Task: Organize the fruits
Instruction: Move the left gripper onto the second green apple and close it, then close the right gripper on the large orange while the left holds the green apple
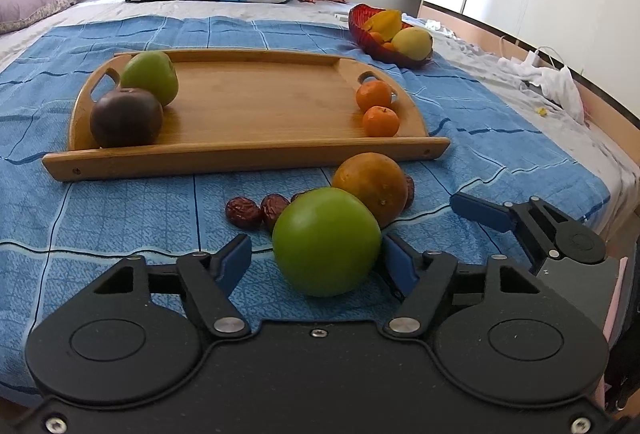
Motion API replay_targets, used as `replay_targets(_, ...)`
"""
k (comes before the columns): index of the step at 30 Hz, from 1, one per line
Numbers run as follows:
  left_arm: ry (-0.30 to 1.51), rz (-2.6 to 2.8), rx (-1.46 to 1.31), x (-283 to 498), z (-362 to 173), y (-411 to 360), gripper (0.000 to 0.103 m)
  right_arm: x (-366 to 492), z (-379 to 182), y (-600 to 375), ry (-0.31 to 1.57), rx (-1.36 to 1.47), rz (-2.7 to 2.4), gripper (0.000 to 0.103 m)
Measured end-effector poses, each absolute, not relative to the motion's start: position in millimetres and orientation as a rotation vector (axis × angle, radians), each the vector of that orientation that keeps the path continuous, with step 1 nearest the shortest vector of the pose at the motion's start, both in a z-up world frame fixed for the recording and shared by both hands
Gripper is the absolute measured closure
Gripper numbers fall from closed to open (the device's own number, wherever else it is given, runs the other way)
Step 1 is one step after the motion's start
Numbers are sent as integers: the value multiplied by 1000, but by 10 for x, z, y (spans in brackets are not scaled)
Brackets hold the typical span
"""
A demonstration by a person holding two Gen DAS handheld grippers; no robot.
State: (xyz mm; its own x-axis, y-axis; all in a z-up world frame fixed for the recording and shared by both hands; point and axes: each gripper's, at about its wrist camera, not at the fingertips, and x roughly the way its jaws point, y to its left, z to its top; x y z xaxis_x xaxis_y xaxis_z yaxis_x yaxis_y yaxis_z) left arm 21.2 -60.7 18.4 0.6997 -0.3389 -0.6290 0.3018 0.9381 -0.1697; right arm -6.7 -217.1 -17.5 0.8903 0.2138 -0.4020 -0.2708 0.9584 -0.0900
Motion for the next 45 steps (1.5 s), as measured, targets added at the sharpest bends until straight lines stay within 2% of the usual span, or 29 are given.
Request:
replay_targets(4, 716, -377, -64, 220, 196, -611, 46, -61, -174, -2142, 403, -148, 253, 15)
replay_targets(29, 691, -245, -38, 161, 246, -381, 46, 20, -123, -1872, 355, -196, 268, 25)
replay_targets(36, 667, -188, -32, 153, 250, -249, 46, 100, -123, -1823, 360, -189, 254, 32)
replay_targets(45, 641, -168, -31, 198, 191, -168, 46, 179, -132, -1787, 369, -190, 237, 35)
